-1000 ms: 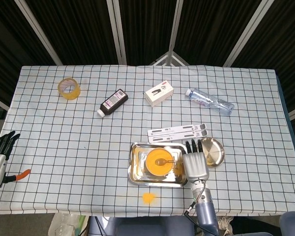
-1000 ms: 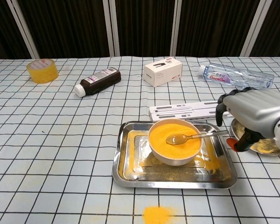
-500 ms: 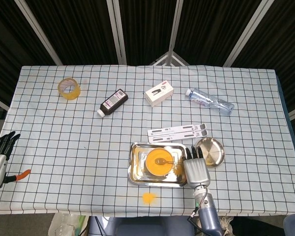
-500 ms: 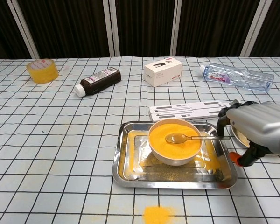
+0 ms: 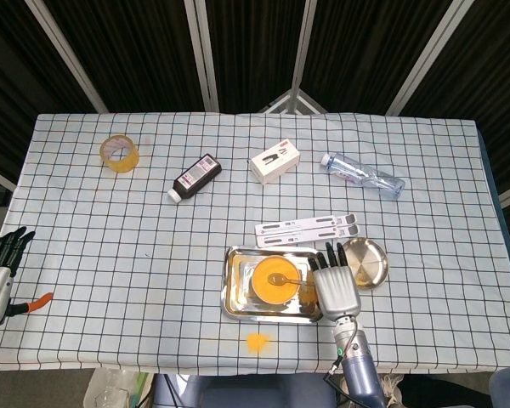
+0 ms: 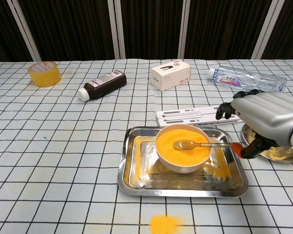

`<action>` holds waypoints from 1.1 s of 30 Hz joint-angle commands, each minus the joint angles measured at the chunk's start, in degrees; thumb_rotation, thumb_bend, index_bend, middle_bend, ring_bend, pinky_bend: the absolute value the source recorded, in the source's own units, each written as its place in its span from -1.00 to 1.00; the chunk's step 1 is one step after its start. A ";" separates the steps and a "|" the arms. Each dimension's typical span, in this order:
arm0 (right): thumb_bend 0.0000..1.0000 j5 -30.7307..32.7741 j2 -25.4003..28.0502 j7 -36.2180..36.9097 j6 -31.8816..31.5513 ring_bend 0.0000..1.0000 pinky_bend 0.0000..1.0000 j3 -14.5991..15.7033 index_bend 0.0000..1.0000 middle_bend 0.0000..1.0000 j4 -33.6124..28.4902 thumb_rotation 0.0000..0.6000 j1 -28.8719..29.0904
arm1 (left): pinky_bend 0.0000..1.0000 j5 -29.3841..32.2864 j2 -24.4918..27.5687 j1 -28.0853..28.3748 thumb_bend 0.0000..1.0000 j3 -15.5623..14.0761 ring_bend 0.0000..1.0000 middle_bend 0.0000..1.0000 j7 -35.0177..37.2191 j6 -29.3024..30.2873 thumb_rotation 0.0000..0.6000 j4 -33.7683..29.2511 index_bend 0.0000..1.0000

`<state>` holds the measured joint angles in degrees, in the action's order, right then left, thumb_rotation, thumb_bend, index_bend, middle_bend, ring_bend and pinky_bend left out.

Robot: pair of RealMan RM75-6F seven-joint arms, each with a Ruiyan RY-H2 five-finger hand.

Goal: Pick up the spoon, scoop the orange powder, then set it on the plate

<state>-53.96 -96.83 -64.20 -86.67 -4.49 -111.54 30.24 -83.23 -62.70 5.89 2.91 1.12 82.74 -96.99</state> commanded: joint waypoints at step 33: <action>-0.08 -0.97 -5.51 -3.76 0.74 -0.88 -1.00 -0.59 -0.27 -0.18 6.84 1.00 1.06 | -1.00 -0.01 0.66 0.26 -1.00 -0.28 -1.00 -1.00 1.27 -0.89 1.00 -0.43 -1.00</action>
<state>-54.96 -102.38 -67.97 -85.95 -5.04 -104.74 31.30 -83.25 -62.04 6.15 2.62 2.39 81.85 -97.42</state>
